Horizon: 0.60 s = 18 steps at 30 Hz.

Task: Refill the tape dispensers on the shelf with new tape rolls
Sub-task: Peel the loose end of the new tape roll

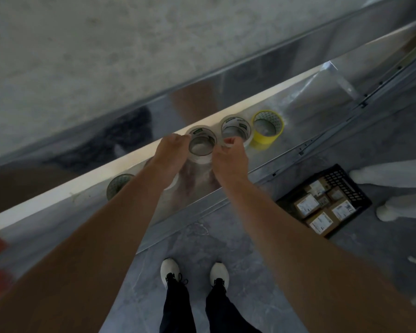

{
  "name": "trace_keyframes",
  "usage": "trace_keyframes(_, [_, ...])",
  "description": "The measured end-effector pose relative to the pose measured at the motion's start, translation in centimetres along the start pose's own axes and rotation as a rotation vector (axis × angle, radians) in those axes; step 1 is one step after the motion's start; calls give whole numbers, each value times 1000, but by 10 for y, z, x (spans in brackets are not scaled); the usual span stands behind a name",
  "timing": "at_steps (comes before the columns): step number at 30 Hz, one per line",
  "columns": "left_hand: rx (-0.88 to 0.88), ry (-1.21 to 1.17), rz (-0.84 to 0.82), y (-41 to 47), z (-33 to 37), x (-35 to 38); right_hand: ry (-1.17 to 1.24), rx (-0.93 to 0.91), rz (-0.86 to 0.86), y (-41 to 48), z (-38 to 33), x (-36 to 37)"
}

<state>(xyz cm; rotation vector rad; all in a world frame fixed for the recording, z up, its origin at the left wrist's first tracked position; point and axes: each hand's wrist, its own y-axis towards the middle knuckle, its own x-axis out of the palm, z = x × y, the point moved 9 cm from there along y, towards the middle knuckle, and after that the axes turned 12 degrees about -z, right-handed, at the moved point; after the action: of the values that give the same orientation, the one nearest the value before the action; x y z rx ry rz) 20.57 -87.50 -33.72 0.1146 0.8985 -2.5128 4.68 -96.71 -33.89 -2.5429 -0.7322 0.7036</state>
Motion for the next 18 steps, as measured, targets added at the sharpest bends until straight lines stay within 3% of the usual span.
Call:
trace_keyframes(11, [-31,-24,114,-17,-2,-5,-43,-113,18,-7,-1,3])
trace_keyframes(18, [51,-288,158,-40,2,-19,-30,-137,39,-21,-16,8])
